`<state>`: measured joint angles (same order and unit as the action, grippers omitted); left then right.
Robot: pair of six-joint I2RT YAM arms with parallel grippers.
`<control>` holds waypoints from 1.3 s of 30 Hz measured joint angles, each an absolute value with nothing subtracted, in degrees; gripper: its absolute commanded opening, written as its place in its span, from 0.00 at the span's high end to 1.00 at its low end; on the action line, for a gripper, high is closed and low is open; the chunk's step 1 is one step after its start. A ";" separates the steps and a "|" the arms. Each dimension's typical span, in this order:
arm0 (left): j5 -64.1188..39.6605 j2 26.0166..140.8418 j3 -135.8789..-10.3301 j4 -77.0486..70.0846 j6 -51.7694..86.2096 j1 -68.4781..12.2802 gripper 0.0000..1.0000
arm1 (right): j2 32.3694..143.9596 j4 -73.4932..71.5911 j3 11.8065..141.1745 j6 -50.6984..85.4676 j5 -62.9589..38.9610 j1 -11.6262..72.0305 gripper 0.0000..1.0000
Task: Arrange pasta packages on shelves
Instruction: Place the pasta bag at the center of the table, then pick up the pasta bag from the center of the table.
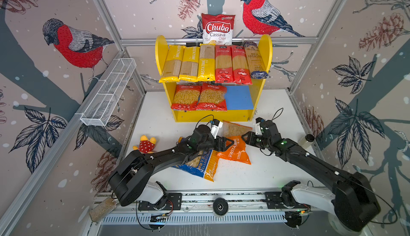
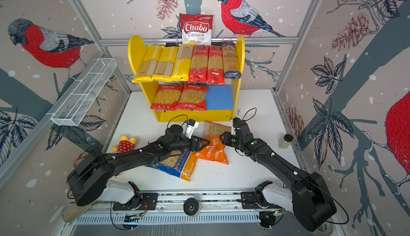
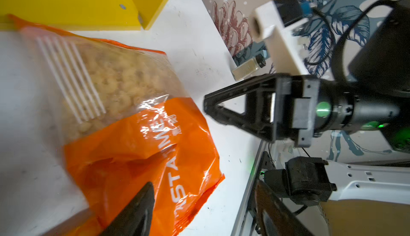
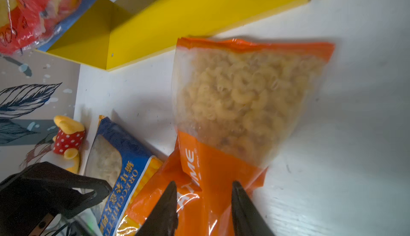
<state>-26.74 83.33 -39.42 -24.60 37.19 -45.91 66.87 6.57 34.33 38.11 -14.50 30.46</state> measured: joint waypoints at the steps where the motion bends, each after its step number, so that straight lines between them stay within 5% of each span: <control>1: -27.18 84.53 -39.83 -25.21 37.04 -46.44 0.30 | 67.57 4.80 33.19 38.98 -15.55 30.55 0.59; 10: -28.47 92.16 -39.86 -25.26 36.38 -46.81 0.30 | 77.41 -4.45 30.26 39.92 -16.69 29.69 0.60; 17: -28.45 90.37 -38.57 -21.56 34.48 -44.62 0.30 | 79.35 -4.32 32.10 37.78 -17.30 29.80 0.47; 29: -26.98 85.10 -35.42 -15.29 34.13 -41.56 0.29 | 67.22 3.62 27.81 37.28 -26.52 19.92 0.21; 39: -30.35 91.88 -35.94 -22.20 40.75 -41.54 0.34 | 70.26 -2.20 22.26 40.64 -31.73 19.16 0.20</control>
